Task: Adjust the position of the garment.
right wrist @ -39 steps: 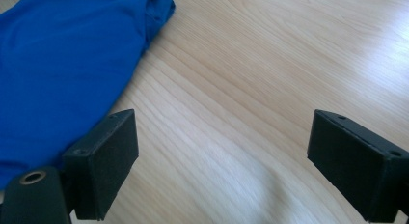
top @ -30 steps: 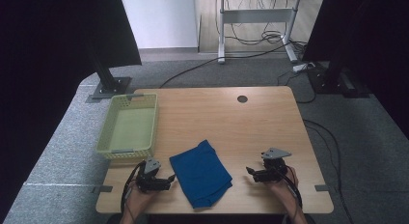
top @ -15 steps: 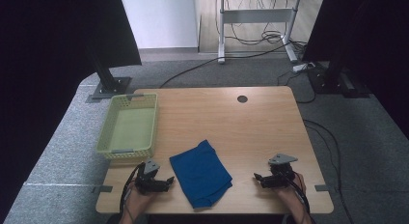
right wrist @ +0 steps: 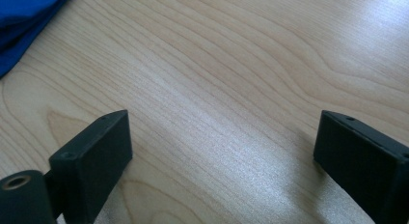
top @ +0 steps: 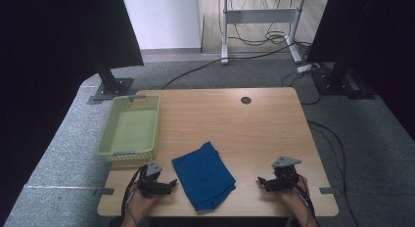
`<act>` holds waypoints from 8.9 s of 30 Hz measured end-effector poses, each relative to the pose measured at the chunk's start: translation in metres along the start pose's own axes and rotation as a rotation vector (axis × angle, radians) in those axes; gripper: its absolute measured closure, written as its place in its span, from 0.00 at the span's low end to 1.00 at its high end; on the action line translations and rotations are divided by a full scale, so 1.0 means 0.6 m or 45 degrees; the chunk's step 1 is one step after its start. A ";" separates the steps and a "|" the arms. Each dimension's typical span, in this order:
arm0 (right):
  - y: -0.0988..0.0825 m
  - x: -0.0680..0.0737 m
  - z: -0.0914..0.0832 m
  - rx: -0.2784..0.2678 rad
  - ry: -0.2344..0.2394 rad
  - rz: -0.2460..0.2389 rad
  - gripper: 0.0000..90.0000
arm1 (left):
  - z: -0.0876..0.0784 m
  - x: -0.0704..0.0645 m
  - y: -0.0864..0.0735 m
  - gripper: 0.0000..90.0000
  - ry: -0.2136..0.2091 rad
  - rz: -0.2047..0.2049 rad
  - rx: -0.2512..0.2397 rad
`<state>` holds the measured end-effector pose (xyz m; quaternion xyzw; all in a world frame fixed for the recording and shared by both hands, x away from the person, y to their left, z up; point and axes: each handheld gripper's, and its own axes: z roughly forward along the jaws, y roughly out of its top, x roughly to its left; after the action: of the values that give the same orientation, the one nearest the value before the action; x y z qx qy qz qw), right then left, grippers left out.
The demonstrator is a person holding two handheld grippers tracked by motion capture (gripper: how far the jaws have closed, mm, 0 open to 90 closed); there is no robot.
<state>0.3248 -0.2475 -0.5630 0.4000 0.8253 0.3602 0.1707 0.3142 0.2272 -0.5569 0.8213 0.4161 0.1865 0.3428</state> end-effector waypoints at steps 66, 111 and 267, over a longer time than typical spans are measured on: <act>0.109 0.137 0.055 -0.053 0.374 -0.288 0.08 | 0.002 -0.001 0.002 0.02 0.020 -0.021 0.002; 0.101 0.168 0.096 0.027 0.239 -0.258 0.10 | 0.002 -0.001 0.002 0.02 0.020 -0.020 0.003; 0.106 0.013 0.050 -0.087 0.176 -0.118 0.07 | 0.005 0.002 0.005 0.01 0.014 -0.015 0.006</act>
<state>0.3715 -0.2009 -0.5370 0.3294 0.8399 0.4068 0.1433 0.3183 0.2258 -0.5568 0.8186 0.4234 0.1880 0.3395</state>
